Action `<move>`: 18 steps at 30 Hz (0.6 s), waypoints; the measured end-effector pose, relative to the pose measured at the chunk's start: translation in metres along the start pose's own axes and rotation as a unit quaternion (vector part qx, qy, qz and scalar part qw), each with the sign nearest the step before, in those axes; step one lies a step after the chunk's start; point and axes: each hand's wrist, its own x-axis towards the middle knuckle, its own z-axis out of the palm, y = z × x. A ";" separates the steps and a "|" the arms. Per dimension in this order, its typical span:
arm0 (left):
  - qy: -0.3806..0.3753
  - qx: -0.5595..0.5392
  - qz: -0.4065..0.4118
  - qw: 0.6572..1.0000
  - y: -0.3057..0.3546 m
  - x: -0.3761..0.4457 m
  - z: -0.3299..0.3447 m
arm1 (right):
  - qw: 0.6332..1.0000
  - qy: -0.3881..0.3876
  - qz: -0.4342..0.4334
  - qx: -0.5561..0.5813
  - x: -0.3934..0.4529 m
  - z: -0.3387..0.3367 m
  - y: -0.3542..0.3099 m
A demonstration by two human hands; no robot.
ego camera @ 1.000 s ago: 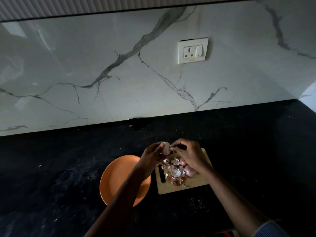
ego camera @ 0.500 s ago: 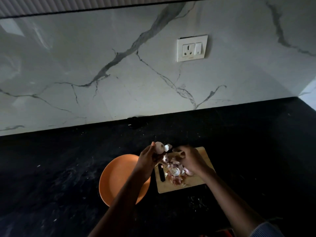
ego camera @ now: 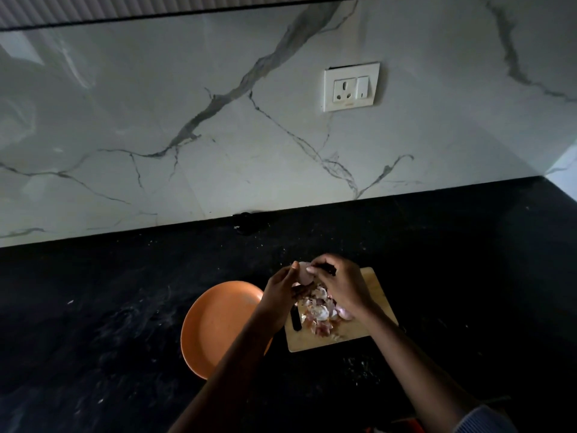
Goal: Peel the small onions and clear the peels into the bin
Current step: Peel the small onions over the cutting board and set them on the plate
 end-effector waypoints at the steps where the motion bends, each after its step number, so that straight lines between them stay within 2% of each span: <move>1: -0.001 -0.004 -0.002 1.000 -0.001 0.000 0.000 | 0.999 0.004 -0.024 -0.029 -0.001 0.001 0.001; 3: -0.002 -0.006 -0.002 1.000 -0.002 -0.001 0.000 | 0.997 0.015 -0.045 -0.061 -0.003 0.003 0.002; 6: 0.002 -0.013 0.001 1.000 0.002 -0.002 -0.002 | 0.999 0.034 0.016 -0.040 -0.003 0.001 0.005; 8: 0.000 -0.013 -0.001 1.000 0.003 -0.002 -0.006 | 0.996 0.007 0.059 -0.072 -0.004 -0.002 0.015; 10: 0.002 -0.007 -0.002 1.000 0.003 -0.001 -0.009 | 0.985 -0.044 0.075 -0.150 -0.004 -0.003 0.027; 12: 0.007 -0.007 -0.006 1.000 0.002 -0.001 -0.011 | 0.978 -0.065 0.064 -0.189 -0.005 -0.005 0.033; 15: 0.000 -0.006 -0.025 1.000 -0.001 -0.003 -0.011 | 0.975 -0.054 0.036 -0.212 -0.005 -0.007 0.029; 18: 0.017 -0.010 -0.048 0.999 -0.002 -0.005 -0.009 | 0.989 -0.043 0.029 -0.140 -0.006 -0.010 0.019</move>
